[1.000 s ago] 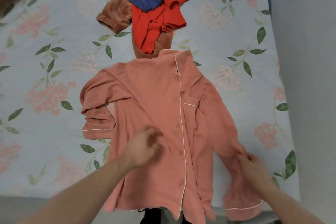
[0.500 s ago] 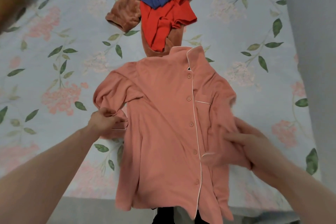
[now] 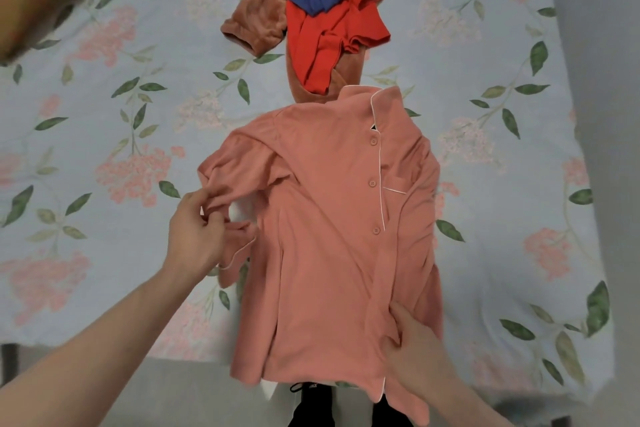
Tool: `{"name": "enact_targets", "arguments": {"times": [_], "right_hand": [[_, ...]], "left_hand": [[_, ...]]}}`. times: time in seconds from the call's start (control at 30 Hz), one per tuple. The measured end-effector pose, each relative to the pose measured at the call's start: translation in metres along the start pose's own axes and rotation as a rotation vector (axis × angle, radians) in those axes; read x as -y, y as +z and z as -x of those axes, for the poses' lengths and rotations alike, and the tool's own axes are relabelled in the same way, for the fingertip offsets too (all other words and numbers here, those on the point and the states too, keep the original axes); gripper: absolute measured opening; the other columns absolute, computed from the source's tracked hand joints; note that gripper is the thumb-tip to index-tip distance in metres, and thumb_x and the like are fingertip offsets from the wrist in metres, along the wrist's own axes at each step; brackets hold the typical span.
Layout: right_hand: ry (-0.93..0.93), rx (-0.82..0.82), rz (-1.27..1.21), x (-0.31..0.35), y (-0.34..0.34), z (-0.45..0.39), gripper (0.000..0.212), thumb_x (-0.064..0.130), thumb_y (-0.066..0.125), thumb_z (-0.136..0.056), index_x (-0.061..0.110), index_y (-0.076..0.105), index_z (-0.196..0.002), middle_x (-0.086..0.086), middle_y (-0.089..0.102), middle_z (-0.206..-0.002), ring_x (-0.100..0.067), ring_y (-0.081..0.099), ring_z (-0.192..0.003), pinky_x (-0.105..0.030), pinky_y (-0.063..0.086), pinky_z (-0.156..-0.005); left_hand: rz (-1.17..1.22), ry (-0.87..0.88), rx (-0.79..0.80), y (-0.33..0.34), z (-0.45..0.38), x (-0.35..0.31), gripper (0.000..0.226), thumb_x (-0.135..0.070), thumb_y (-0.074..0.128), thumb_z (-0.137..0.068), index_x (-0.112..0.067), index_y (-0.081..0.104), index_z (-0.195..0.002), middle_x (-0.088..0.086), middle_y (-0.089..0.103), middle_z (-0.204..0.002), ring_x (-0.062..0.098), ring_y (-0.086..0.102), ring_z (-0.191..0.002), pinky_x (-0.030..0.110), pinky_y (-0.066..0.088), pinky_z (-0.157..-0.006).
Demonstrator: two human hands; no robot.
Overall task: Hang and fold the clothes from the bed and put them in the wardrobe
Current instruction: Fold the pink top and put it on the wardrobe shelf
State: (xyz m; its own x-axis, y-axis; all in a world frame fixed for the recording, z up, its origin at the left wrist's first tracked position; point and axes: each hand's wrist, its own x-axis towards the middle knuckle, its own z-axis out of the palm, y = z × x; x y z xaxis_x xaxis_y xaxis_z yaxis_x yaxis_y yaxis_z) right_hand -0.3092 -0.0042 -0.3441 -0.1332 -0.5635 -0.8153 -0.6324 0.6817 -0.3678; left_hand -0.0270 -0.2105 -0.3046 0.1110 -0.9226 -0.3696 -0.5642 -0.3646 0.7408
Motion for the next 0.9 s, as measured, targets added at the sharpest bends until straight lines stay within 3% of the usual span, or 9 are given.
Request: {"name": "enact_targets", "arguments": {"times": [0.1, 0.2, 0.27, 0.4, 0.53, 0.63, 0.73, 0.8, 0.9], "right_hand": [[-0.002, -0.055, -0.170, 0.002, -0.006, 0.005, 0.058, 0.023, 0.054, -0.090, 0.043, 0.047, -0.143, 0.009, 0.070, -0.092, -0.007, 0.065, -0.081, -0.025, 0.051, -0.078], [-0.028, -0.101, -0.300, 0.003, -0.014, 0.010, 0.045, 0.021, 0.054, -0.093, 0.045, 0.057, -0.131, 0.010, 0.062, -0.078, -0.006, 0.058, -0.069, -0.020, 0.047, -0.069], [-0.043, -0.148, -0.311, 0.001, -0.016, 0.011, 0.032, 0.024, 0.057, -0.093, 0.045, 0.062, -0.117, 0.008, 0.052, -0.070, -0.008, 0.050, -0.063, -0.024, 0.046, -0.066], [0.007, -0.104, -0.256, -0.002, -0.015, 0.011, 0.038, 0.031, 0.066, -0.088, 0.047, 0.057, -0.121, 0.006, 0.065, -0.090, -0.008, 0.060, -0.081, -0.022, 0.048, -0.074], [0.005, -0.034, -0.075, -0.015, -0.005, 0.012, 0.070, 0.034, 0.066, -0.080, 0.035, 0.043, -0.146, 0.013, 0.060, -0.132, -0.017, 0.060, -0.119, -0.029, 0.047, -0.091], [0.007, -0.067, -0.113, -0.020, -0.001, 0.015, 0.043, 0.023, 0.059, -0.083, 0.039, 0.057, -0.123, 0.020, 0.067, -0.106, -0.012, 0.064, -0.098, -0.026, 0.050, -0.080], [0.023, -0.110, -0.305, -0.018, 0.006, 0.019, 0.028, 0.016, 0.062, -0.087, 0.040, 0.064, -0.101, 0.028, 0.069, -0.088, 0.005, 0.064, -0.084, -0.008, 0.046, -0.068], [0.032, -0.094, -0.333, -0.019, 0.013, 0.021, 0.031, 0.015, 0.061, -0.089, 0.040, 0.064, -0.107, 0.029, 0.071, -0.094, 0.009, 0.064, -0.091, -0.007, 0.047, -0.077], [0.060, 0.007, -0.196, -0.024, 0.022, 0.025, 0.051, 0.023, 0.060, -0.090, 0.032, 0.051, -0.140, 0.012, 0.068, -0.126, -0.014, 0.063, -0.117, -0.023, 0.045, -0.092]], "left_hand": [[0.016, 0.110, -0.054, -0.002, 0.027, -0.034, 0.046, 0.002, 0.041, -0.097, -0.026, 0.061, -0.127, 0.002, 0.061, -0.123, 0.008, 0.076, -0.079, 0.021, 0.057, -0.078], [-0.051, 0.283, -0.011, 0.002, 0.055, -0.061, 0.055, 0.011, 0.046, -0.089, -0.024, 0.066, -0.127, -0.007, 0.058, -0.122, 0.007, 0.067, -0.097, 0.021, 0.053, -0.085], [-0.049, 0.335, 0.079, 0.014, 0.072, -0.073, 0.056, 0.015, 0.047, -0.087, -0.021, 0.067, -0.126, -0.005, 0.057, -0.121, 0.006, 0.066, -0.092, 0.018, 0.053, -0.081], [-0.012, 0.258, 0.285, 0.050, 0.097, -0.065, 0.047, 0.008, 0.055, -0.095, -0.019, 0.060, -0.132, -0.004, 0.051, -0.121, -0.007, 0.063, -0.072, 0.009, 0.048, -0.070], [-0.242, 0.183, 0.438, 0.076, 0.104, -0.017, 0.065, -0.014, 0.070, -0.089, -0.036, 0.045, -0.146, -0.019, 0.041, -0.138, 0.005, 0.061, -0.101, 0.012, 0.041, -0.091], [-0.245, 0.099, 0.507, 0.081, 0.119, -0.002, 0.075, -0.005, 0.067, -0.085, -0.038, 0.041, -0.146, -0.021, 0.038, -0.137, 0.000, 0.060, -0.090, 0.010, 0.044, -0.080], [-0.135, 0.046, 0.520, 0.081, 0.135, 0.005, 0.069, 0.000, 0.061, -0.080, -0.044, 0.050, -0.132, -0.016, 0.058, -0.102, 0.004, 0.052, -0.062, 0.013, 0.044, -0.063], [-0.037, -0.056, 0.571, 0.083, 0.141, 0.010, 0.062, 0.000, 0.060, -0.080, -0.045, 0.057, -0.122, -0.013, 0.065, -0.095, 0.006, 0.050, -0.061, 0.014, 0.044, -0.062], [-0.138, -0.067, 0.675, 0.089, 0.146, 0.027, 0.056, -0.013, 0.061, -0.074, -0.042, 0.063, -0.121, 0.003, 0.063, -0.119, 0.008, 0.053, -0.065, 0.019, 0.049, -0.068]]}}
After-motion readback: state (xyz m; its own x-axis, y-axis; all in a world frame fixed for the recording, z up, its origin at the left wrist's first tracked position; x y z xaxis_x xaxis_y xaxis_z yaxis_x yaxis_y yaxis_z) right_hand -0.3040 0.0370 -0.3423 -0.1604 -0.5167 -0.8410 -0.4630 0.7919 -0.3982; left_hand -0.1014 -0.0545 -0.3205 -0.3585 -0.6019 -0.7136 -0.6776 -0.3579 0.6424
